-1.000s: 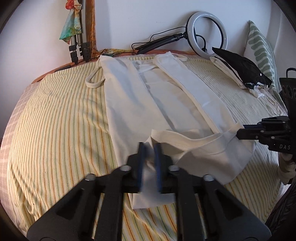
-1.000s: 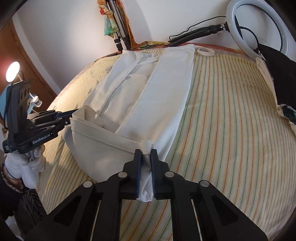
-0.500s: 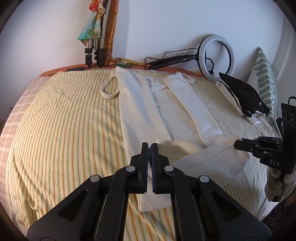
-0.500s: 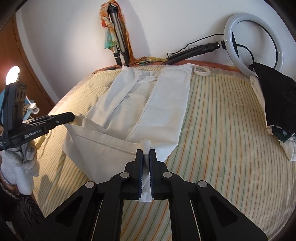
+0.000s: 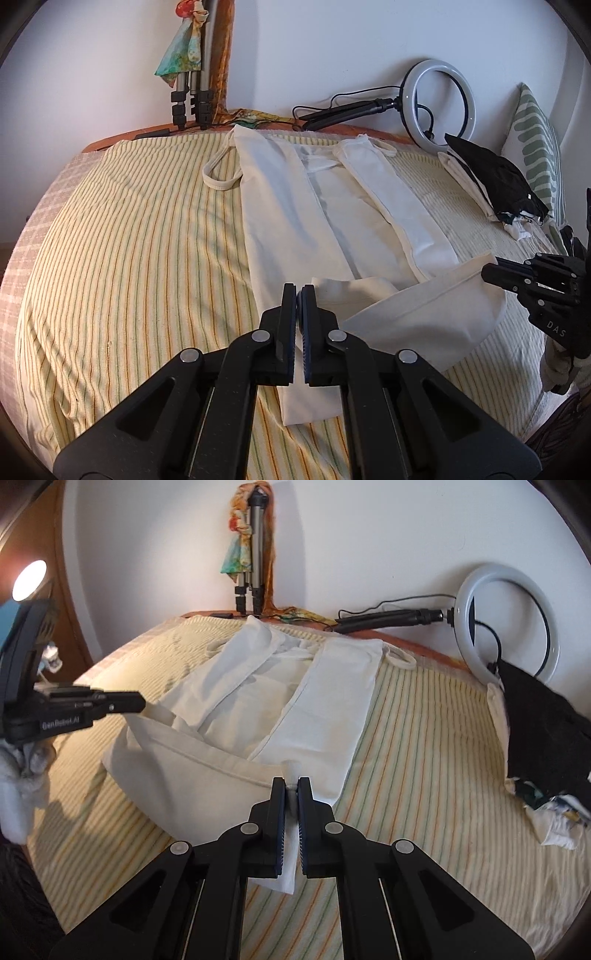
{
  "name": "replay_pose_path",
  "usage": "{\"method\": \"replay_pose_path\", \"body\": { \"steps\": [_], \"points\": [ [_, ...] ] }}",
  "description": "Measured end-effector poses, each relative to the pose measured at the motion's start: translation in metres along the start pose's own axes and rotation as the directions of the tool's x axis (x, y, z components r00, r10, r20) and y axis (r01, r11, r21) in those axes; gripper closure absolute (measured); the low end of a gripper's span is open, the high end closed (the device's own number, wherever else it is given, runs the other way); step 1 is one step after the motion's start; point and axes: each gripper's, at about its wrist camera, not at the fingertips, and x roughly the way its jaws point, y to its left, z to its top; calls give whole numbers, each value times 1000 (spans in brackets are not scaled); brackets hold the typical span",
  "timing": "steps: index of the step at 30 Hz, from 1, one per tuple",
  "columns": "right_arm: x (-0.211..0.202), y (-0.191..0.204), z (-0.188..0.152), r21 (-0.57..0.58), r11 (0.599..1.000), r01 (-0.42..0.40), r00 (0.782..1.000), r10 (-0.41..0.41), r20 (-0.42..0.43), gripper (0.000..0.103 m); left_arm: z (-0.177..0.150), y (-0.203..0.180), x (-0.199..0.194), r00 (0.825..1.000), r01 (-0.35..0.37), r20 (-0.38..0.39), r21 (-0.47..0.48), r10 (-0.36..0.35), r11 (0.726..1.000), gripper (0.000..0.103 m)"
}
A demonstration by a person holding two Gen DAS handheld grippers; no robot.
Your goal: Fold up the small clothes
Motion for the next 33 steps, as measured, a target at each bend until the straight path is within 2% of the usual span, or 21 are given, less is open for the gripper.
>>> {"method": "replay_pose_path", "body": {
  "steps": [2,6,11,15,17,21,22,24,25,27,30,33],
  "points": [
    [7,-8,4,36,999,-7,1000,7,4,99,1,3,3,1000,-3,-3,-18,3,1000,103],
    [21,-8,15,28,999,16,1000,-16,13,99,4,6,9,999,-36,0,-43,36,998,103],
    [45,-2,14,2,998,63,997,-63,-53,99,13,23,17,996,-89,-9,-121,89,989,102],
    [53,-10,11,32,998,63,994,-60,-89,98,15,35,5,994,-106,22,-157,111,982,102],
    [49,-12,12,36,995,98,991,-94,-98,92,14,34,-4,995,-87,39,-147,93,985,102],
    [31,-15,12,57,992,112,991,-108,-74,91,11,22,-21,998,-16,59,-90,22,996,102],
    [25,-14,12,58,994,95,994,-92,-58,91,10,17,-22,999,11,52,-75,-7,997,102],
    [14,-9,10,66,998,-1,999,4,-32,91,6,3,-20,997,72,7,-13,-72,997,102],
    [14,-7,8,69,997,-38,998,41,-43,91,2,-5,-17,997,74,-17,21,-74,997,102],
    [18,-1,1,63,996,-56,995,61,-82,91,-6,-18,-5,998,28,-58,72,-23,997,102],
    [28,3,-13,36,999,5,987,0,-161,91,-13,-20,15,989,-69,-127,86,80,994,102],
    [19,-3,-20,78,997,-8,982,22,-189,91,-16,-17,14,972,-202,-93,123,214,972,101]
  ]
}}
